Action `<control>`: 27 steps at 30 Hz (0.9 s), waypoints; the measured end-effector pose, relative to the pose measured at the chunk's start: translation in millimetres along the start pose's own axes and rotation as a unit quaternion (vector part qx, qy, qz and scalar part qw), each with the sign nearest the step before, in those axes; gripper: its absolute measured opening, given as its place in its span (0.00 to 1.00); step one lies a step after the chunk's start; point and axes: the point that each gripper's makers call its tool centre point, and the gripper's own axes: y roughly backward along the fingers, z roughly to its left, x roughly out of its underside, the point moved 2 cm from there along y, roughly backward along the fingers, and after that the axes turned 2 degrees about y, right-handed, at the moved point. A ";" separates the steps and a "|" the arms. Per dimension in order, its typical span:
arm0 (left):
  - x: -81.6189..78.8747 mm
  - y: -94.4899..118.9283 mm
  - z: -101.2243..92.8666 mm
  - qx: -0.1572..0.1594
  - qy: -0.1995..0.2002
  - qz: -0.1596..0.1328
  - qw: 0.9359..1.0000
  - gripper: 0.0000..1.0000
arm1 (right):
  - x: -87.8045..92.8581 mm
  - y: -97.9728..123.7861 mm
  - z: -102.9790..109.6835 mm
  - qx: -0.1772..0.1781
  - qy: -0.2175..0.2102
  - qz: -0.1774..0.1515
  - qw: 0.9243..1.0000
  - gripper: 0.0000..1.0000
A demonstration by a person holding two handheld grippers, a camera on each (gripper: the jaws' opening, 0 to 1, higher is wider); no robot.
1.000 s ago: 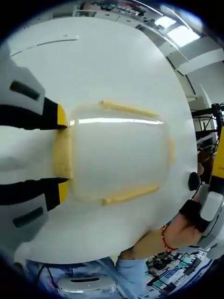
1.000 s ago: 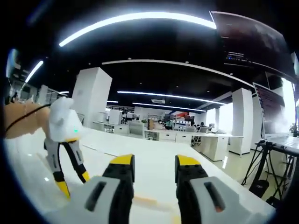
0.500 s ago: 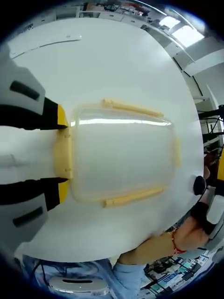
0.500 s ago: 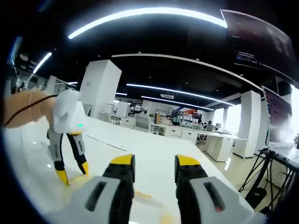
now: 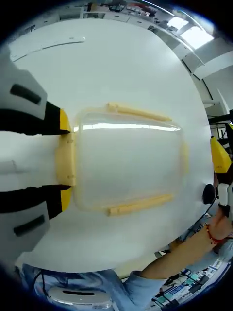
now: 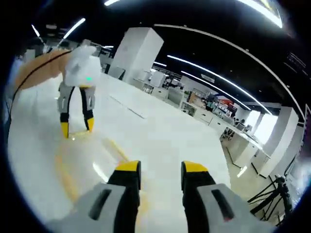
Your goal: Snap each plastic latch of the storage box into its locked position after aligning the lid with the box until every specified latch is closed and the lid sits flush.
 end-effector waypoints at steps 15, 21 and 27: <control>-1.2 1.9 -0.5 0.001 -0.001 0.002 1.000 0.39 | 52.0 19.8 20.6 -0.162 0.097 0.144 0.971 0.43; -1.1 2.5 -0.4 0.001 0.000 0.000 1.000 0.39 | 68.0 18.5 29.3 -0.196 0.117 0.190 0.955 0.43; -1.1 2.5 0.1 0.001 -0.001 0.002 1.000 0.39 | 72.4 8.4 30.0 -0.213 0.133 0.206 0.946 0.43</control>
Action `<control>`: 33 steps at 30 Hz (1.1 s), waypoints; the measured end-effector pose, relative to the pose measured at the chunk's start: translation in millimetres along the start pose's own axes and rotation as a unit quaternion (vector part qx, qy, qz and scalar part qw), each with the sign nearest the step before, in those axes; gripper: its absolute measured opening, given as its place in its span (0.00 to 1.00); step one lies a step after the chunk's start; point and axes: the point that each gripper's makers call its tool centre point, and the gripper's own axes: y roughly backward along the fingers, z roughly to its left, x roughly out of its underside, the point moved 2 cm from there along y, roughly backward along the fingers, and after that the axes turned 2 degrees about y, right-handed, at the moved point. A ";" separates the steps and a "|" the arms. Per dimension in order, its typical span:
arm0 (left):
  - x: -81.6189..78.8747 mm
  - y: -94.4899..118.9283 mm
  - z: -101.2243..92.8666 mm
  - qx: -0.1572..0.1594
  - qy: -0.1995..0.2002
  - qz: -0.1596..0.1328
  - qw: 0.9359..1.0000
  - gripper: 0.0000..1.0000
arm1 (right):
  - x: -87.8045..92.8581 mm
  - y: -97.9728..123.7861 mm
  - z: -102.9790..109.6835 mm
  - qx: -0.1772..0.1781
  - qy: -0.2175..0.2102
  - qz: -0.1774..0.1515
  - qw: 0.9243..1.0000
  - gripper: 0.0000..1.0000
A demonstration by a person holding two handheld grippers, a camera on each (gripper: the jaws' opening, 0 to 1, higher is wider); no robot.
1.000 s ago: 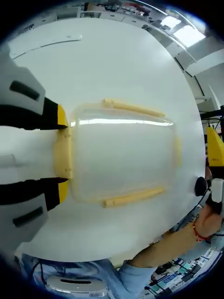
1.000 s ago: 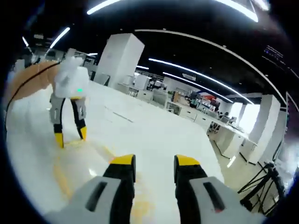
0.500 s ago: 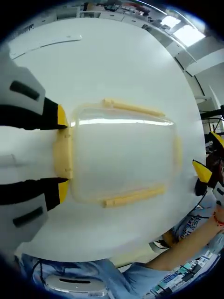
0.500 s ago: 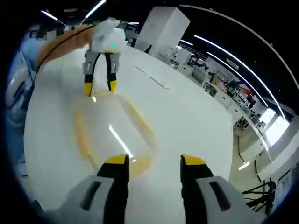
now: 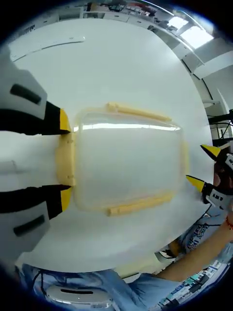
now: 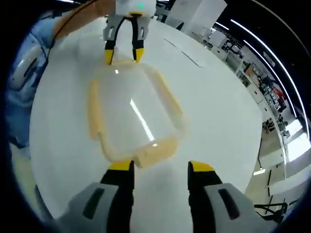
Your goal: Snap each plastic latch of the storage box into its locked position after aligning the lid with the box until every specified latch is closed and the lid sits flush.
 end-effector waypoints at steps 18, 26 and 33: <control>0.6 -0.9 0.0 0.005 -0.012 -0.004 1.000 0.39 | -7.1 -19.4 -8.0 -0.113 0.085 0.069 0.988 0.46; 1.5 -1.9 -2.4 0.007 -0.017 -0.013 1.000 0.39 | -11.4 -23.2 -1.3 -0.167 0.130 0.107 0.971 0.43; 1.8 -1.8 -3.4 0.009 -0.017 -0.022 1.000 0.39 | -13.5 -26.3 6.3 -0.223 0.146 0.153 0.952 0.41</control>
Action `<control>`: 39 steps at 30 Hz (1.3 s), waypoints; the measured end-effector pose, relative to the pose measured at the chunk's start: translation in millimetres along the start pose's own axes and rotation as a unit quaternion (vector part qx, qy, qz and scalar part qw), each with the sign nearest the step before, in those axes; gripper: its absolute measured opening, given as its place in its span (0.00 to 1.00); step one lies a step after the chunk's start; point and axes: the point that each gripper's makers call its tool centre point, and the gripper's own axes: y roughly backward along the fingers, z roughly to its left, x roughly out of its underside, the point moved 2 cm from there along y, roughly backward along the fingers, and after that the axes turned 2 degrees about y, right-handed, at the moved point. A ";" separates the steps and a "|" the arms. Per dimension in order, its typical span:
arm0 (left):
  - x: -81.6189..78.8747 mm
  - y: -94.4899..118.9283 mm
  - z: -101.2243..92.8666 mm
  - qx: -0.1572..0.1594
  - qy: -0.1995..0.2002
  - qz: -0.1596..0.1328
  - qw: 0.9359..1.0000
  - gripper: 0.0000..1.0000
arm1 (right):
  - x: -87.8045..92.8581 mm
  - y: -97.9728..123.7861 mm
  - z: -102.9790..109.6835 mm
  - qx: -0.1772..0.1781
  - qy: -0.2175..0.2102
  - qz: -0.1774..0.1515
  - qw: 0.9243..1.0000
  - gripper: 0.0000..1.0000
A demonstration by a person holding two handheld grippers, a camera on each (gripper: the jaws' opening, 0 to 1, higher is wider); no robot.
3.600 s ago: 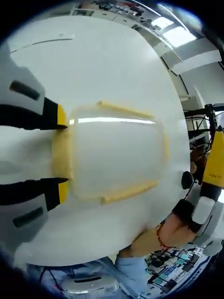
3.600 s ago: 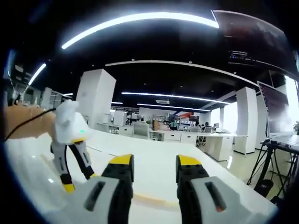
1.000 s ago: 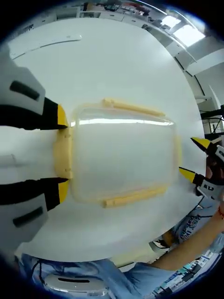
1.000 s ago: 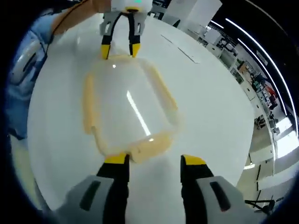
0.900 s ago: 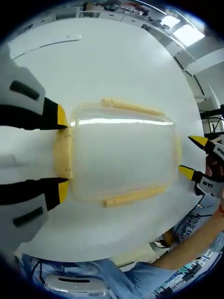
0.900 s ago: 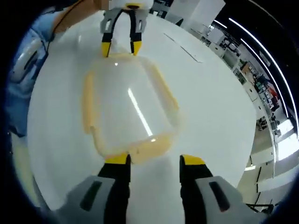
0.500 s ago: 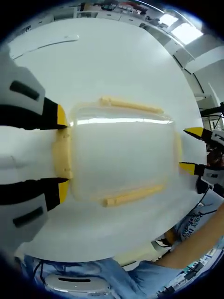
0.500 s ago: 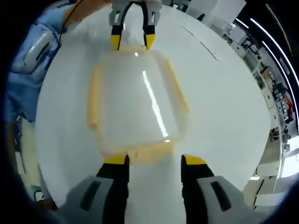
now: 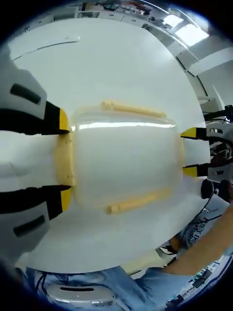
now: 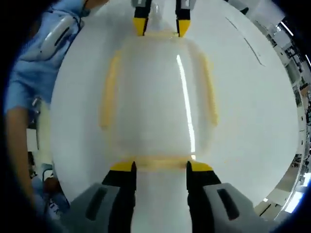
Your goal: Snap each plastic latch of the storage box into its locked position after aligning the lid with the box until every specified latch is closed and the lid sits flush.
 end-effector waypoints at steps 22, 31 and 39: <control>-2.8 0.9 1.9 -0.003 0.010 -0.014 1.000 0.41 | 2.9 1.7 3.3 0.001 -0.018 -0.041 0.999 0.39; -3.3 -0.5 2.1 0.000 0.004 -0.016 1.000 0.41 | 4.0 0.0 6.3 0.002 -0.017 -0.058 0.998 0.40; -1.2 -4.7 -0.3 0.001 0.000 -0.011 1.000 0.41 | 0.8 -4.2 10.0 0.002 -0.021 -0.060 0.998 0.40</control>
